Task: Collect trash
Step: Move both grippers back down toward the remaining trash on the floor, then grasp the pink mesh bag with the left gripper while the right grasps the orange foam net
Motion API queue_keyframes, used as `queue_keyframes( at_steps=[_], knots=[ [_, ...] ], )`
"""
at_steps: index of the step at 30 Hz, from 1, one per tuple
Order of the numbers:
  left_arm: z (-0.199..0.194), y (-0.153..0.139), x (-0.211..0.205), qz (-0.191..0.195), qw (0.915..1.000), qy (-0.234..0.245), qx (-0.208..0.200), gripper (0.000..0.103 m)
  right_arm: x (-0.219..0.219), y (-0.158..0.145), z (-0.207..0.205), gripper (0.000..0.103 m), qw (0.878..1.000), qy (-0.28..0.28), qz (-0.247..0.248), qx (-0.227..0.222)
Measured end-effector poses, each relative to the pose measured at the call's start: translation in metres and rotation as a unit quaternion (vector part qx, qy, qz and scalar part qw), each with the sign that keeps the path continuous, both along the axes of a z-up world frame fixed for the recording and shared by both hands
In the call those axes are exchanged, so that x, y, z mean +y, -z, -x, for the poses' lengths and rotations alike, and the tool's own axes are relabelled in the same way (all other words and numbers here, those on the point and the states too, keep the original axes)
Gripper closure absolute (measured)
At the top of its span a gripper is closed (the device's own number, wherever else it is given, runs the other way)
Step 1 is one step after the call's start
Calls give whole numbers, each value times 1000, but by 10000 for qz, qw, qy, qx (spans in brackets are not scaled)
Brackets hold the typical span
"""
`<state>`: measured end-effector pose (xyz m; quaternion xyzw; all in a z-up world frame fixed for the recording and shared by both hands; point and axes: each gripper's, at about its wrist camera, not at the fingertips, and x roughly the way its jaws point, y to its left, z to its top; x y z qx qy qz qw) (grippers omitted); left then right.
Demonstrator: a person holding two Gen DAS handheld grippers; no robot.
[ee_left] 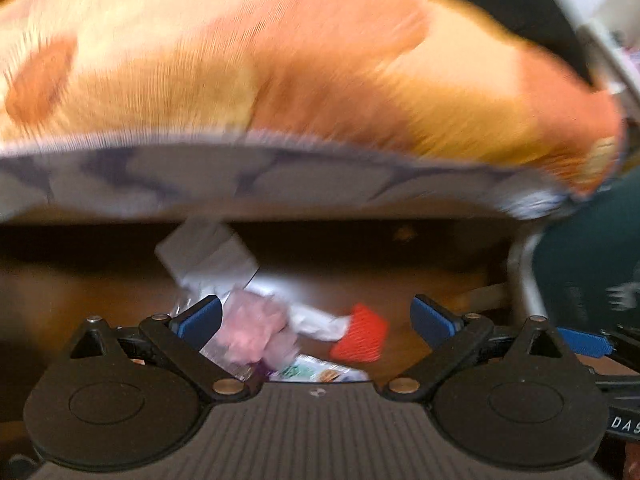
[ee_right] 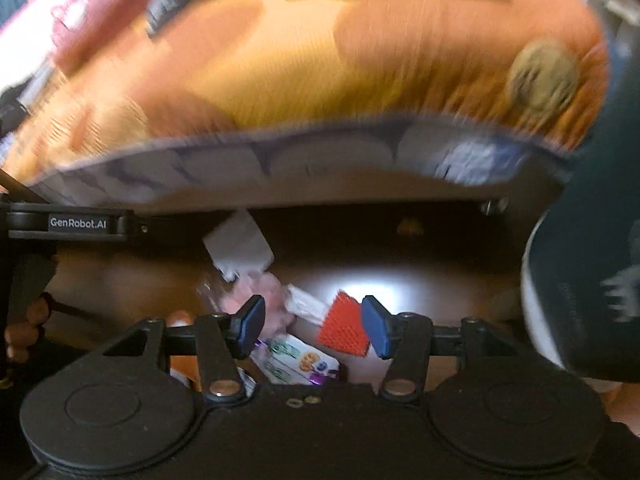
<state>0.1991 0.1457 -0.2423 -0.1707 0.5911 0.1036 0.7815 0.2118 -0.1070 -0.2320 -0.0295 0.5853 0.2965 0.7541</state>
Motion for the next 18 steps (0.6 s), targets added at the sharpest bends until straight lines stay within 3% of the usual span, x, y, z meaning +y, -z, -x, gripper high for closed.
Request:
queue_keyframes(
  at_steps=[8, 18],
  knots=[
    [-35, 109, 18, -30, 9943, 2, 1067, 2, 38, 107, -27, 50, 9948, 94, 412, 924],
    [-39, 216, 49, 248, 9753, -466, 2145, 2, 75, 206, -44, 52, 9823, 254, 1002, 1563]
  ],
)
